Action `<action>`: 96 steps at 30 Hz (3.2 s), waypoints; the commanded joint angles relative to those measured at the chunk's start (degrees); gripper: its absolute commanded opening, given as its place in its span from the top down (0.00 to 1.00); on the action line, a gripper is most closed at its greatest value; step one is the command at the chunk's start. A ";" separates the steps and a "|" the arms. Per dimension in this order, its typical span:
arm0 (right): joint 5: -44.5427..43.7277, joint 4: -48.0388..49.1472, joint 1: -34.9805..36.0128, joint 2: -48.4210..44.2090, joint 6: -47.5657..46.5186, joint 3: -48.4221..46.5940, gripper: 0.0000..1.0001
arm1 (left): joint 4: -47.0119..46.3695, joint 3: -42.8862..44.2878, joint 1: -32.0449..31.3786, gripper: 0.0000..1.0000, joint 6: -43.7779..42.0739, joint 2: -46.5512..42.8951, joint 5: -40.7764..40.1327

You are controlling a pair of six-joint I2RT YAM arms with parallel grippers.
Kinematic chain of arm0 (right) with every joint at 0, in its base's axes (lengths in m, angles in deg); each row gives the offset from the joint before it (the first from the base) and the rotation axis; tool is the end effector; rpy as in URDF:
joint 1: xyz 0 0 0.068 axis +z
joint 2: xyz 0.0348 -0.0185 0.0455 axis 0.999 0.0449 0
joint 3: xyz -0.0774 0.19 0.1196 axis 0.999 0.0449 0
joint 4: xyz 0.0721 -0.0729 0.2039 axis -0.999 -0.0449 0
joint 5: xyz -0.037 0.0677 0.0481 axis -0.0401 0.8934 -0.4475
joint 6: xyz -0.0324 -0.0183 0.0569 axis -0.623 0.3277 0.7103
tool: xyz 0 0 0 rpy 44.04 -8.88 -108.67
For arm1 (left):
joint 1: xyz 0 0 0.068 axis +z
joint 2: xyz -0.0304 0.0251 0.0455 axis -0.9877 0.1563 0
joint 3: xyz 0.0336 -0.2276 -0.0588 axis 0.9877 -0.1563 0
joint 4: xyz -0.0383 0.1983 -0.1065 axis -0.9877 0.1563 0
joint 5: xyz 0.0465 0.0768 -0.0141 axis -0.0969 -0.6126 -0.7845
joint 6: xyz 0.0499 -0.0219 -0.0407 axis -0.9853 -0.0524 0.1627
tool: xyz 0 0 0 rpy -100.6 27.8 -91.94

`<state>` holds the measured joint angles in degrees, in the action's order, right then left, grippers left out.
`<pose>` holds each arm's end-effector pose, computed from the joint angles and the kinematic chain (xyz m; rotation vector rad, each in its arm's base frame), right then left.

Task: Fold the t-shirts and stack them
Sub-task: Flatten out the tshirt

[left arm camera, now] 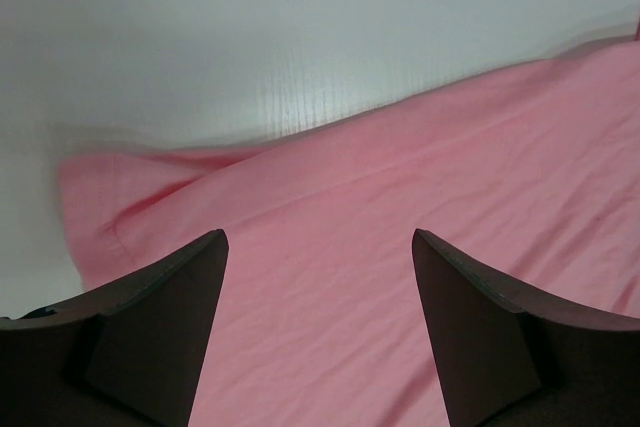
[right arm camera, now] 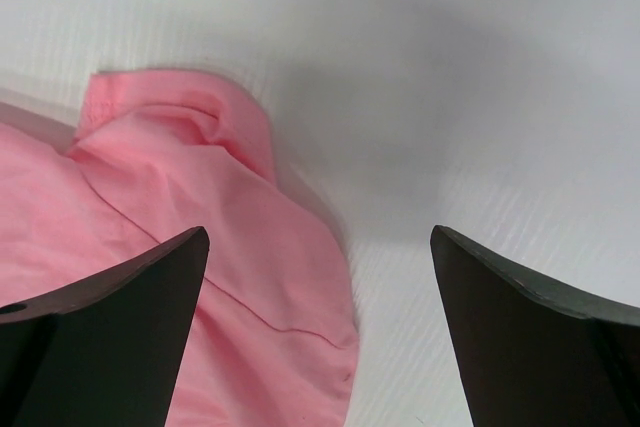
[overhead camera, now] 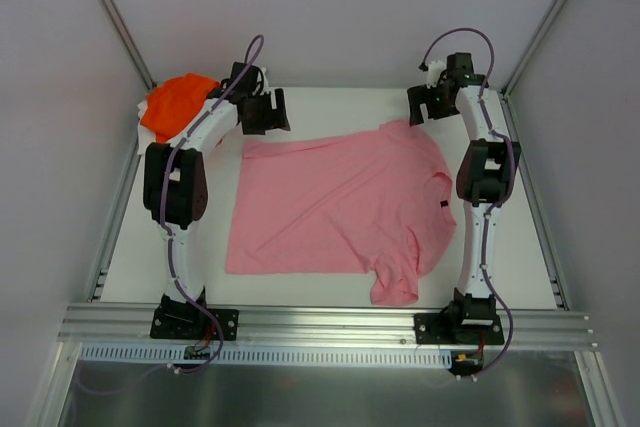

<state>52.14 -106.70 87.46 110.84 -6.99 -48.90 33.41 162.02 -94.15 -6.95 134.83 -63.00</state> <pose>0.4942 0.0141 0.1803 -0.8124 2.3001 0.0579 0.4274 -0.1111 0.2133 0.0123 2.3838 -0.5007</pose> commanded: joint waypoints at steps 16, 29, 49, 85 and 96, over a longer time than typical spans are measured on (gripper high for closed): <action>7.43 1.91 0.23 2.87 4.51 -2.92 0.01 | 1.58 -1.56 -0.30 0.24 -0.89 -5.33 -1.51; 8.13 1.47 0.32 2.88 5.83 -1.51 1.00 | 2.81 0.90 -0.39 0.24 -1.15 -3.93 -1.25; 9.89 -8.73 0.23 -19.34 1.44 19.89 1.00 | 0.88 0.37 -0.39 0.24 -2.47 -3.75 0.16; 10.68 -13.12 2.95 -2.84 1.52 4.55 0.06 | 2.02 1.16 -0.48 0.24 -2.56 -4.10 0.86; 5.15 -10.57 1.38 -1.26 2.05 1.56 0.06 | 2.72 2.04 -1.00 0.24 -2.64 -3.66 0.95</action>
<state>59.83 -118.43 89.73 108.91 -5.57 -44.71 35.23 161.89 -94.59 -8.88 132.95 -62.78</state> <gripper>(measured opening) 0.945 0.759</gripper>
